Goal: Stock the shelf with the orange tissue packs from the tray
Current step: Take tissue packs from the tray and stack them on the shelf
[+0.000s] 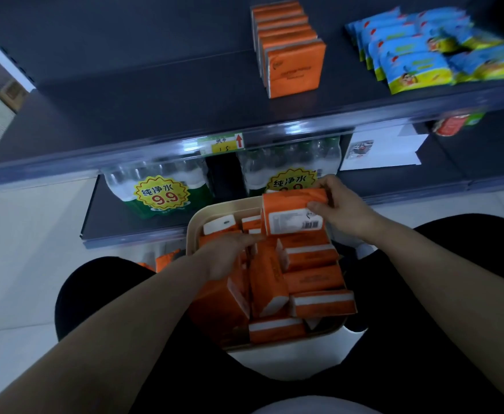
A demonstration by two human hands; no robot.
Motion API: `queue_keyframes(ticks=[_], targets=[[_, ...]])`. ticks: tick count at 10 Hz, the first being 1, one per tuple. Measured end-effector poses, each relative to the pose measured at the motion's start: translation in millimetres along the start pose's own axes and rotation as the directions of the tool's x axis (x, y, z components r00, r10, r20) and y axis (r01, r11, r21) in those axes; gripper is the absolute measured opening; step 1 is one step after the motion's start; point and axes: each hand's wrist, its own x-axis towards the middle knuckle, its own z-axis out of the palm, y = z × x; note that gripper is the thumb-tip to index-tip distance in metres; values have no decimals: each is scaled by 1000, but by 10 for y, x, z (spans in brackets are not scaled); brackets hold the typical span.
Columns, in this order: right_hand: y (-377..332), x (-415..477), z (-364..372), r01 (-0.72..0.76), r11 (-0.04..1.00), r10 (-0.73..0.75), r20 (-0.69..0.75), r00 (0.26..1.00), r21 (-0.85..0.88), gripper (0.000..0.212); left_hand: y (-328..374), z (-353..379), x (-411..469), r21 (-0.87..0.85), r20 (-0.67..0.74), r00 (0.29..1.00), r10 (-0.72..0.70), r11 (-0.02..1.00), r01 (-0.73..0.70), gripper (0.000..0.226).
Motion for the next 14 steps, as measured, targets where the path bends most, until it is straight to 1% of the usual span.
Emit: queue_keyframes(ticks=[1, 2, 3, 4, 5, 6, 7, 8, 9, 10, 11, 12, 13, 14], targets=[[35, 10, -31, -10, 1000, 8, -154, 988, -12, 30, 227, -122, -9, 206, 96, 995, 0, 978, -20, 43], [94, 12, -44, -29, 997, 11, -242, 970, -70, 40, 227, -49, 76, 149, 115, 993, -16, 989, -1, 75], [139, 6, -25, -40, 995, 17, -253, 967, -88, 41, 305, 9, 131, 212, 123, 992, -41, 977, 14, 80], [138, -5, 17, -43, 994, 23, -199, 980, -97, 37, 333, 111, 165, 305, 97, 995, -22, 952, -9, 79], [134, -20, 42, -40, 996, 26, -160, 987, -83, 32, 363, 98, 161, 280, 68, 997, -22, 960, 2, 71], [142, -21, 57, -93, 995, 96, -122, 988, 25, 31, 297, 63, 171, 238, 63, 996, -67, 970, 51, 70], [116, -25, 78, -139, 989, 143, -86, 986, 54, 39, 282, 48, 143, 345, 106, 994, -3, 938, -34, 71], [98, -24, 125, -150, 985, 138, -140, 980, -80, 39, 150, 24, 156, 283, 123, 992, 1, 958, -36, 63], [59, -46, 182, -181, 975, 148, -227, 963, -131, 36, 139, -169, 85, -57, 59, 995, -79, 995, 82, 48], [-3, -67, 203, -165, 983, 136, -289, 947, -75, 34, 203, -409, -7, -427, 19, 964, -265, 870, 248, 35], [-54, -68, 212, -110, 992, 81, -341, 937, -65, 34, 223, -582, -23, -737, -50, 889, -454, 618, 274, 34], [-99, -79, 276, -53, 992, 17, -303, 953, -112, 37, 239, -613, -1, -802, -62, 817, -573, 516, 301, 32], [-107, -79, 379, -7, 996, -4, -112, 994, -91, 37, 294, -513, 16, -820, -36, 800, -599, 475, 318, 35], [-51, -46, 480, -23, 997, 15, 107, 994, 75, 11, 302, -439, -13, -846, -48, 763, -644, 432, 311, 23]])
